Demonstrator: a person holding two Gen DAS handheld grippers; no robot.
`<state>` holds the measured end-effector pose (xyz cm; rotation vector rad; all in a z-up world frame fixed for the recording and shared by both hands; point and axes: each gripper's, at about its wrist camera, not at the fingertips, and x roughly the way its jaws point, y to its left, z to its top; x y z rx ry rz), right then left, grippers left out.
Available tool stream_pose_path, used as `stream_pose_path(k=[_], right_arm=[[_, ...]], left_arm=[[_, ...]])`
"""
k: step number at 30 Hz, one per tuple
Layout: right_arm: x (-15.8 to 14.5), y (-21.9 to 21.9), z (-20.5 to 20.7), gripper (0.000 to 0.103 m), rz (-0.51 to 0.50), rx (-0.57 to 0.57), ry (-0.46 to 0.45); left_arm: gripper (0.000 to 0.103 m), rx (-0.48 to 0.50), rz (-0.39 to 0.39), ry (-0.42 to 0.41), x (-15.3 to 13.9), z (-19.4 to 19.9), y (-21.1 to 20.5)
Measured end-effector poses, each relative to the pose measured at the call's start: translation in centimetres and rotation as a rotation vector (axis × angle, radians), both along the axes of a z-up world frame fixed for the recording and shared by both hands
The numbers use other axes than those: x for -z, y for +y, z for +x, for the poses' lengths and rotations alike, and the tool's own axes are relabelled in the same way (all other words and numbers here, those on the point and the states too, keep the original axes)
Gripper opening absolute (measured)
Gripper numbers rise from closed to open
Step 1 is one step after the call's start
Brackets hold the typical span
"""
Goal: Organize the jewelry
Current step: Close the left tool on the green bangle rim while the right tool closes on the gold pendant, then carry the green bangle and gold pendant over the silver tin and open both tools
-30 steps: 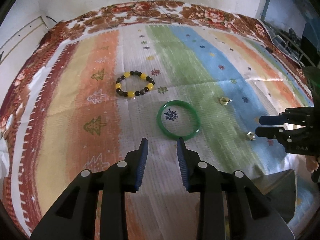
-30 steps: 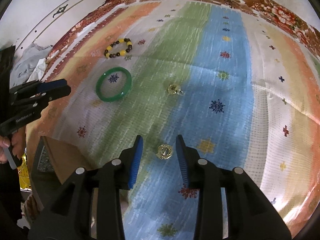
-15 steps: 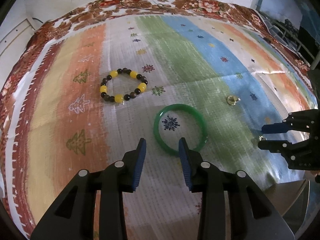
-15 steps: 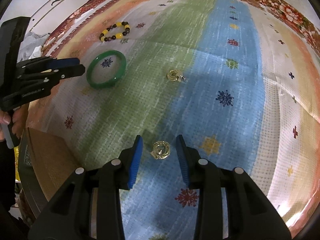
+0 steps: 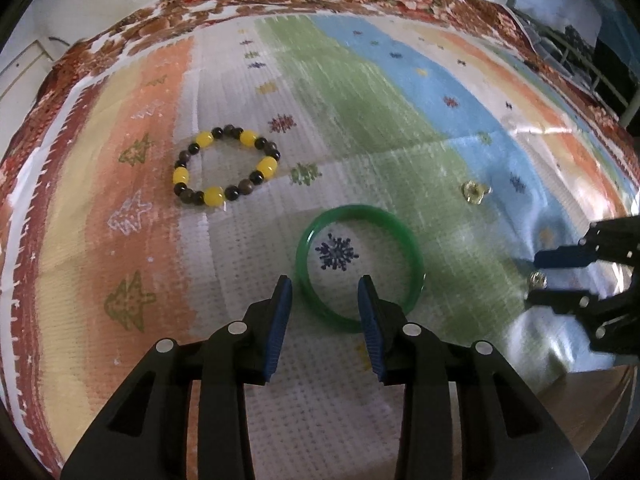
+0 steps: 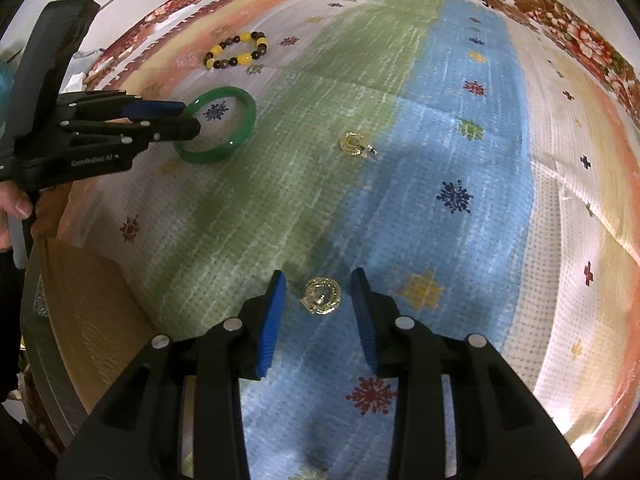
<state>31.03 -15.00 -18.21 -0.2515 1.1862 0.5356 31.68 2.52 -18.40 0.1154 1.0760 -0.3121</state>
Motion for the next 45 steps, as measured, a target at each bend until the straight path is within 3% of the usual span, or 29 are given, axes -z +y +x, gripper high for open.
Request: stream_pose_path(k=[2,5,7,12,26,45], right_arm=[[0.0,-0.2,-0.1,0.022,-0.005,0.0,-0.001],[0.0,-0.3,-0.2,0.018,-0.001,-0.005,0.001],[0.0,-0.4,-0.3,0.018,-0.003,-0.008,-0.002],[-0.1,-0.5,-0.2,0.018,0.011,-0.003,-0.002],[-0.9,-1.0,-0.4,0.017,0.038,0.016,-0.02],[-3.8,-0.7,-2.2,0.017,0.102,0.017,-0.073]], left_arm=[[0.034,0.0,0.001,0.004,0.1,0.1,0.0],[0.032,0.006,0.013,0.001,0.2,0.1,-0.1],[0.022,0.003,0.045,-0.01,0.4,0.0,-0.2],[0.007,-0.032,0.039,-0.014,0.3,0.2,0.5],[0.007,-0.096,-0.017,-0.038,-1.0,-0.5,1.4],[0.008,-0.104,0.015,-0.074,-3.8,-3.0,0.9]])
